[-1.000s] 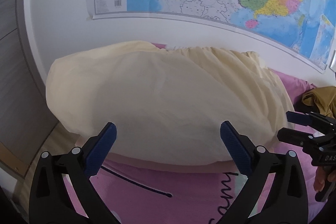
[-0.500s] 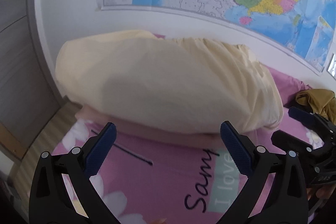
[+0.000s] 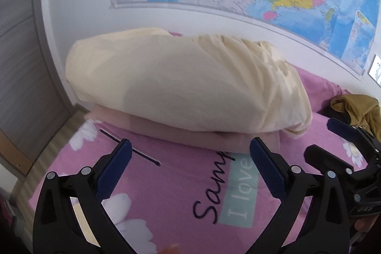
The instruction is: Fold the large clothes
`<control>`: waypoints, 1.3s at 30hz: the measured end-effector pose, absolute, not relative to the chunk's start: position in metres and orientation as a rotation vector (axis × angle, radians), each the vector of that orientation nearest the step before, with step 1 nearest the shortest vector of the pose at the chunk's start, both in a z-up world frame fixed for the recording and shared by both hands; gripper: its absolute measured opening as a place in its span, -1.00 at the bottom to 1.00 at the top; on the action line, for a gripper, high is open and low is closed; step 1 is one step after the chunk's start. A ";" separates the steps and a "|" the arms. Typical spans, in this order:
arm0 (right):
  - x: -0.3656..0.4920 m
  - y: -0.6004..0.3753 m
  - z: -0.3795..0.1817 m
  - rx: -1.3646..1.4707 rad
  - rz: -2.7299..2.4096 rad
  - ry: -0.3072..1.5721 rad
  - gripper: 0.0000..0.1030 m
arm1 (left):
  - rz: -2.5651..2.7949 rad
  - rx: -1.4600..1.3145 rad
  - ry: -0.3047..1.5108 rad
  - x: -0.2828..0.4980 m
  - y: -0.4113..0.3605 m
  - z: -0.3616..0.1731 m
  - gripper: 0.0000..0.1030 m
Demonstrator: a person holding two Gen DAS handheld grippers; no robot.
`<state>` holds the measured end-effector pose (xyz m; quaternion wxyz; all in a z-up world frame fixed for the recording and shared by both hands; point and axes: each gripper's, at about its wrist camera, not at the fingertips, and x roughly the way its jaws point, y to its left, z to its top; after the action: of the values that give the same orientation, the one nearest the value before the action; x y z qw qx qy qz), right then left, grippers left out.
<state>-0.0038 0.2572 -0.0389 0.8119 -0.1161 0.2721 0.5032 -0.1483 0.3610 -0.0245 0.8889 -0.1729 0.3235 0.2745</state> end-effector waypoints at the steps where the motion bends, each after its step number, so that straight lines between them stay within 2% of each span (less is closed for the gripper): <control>1: -0.005 0.256 -0.039 -0.245 1.076 0.579 0.88 | 0.555 -0.376 0.676 -0.148 0.361 -0.025 0.90; 11: -0.005 0.243 -0.041 -0.216 1.081 0.602 0.89 | 0.626 -0.451 0.677 -0.155 0.362 -0.036 0.90; 18: -0.013 0.244 -0.044 -0.223 1.097 0.602 0.89 | 0.733 -0.316 0.694 -0.154 0.353 -0.030 0.90; 39: -0.026 0.238 -0.037 -0.214 1.105 0.550 0.88 | 0.740 -0.291 0.613 -0.164 0.334 -0.015 0.90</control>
<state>-0.0256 0.2384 -0.0374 0.8102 -0.1001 0.2573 0.5170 -0.1645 0.3345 -0.0153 0.8766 -0.1396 0.2938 0.3546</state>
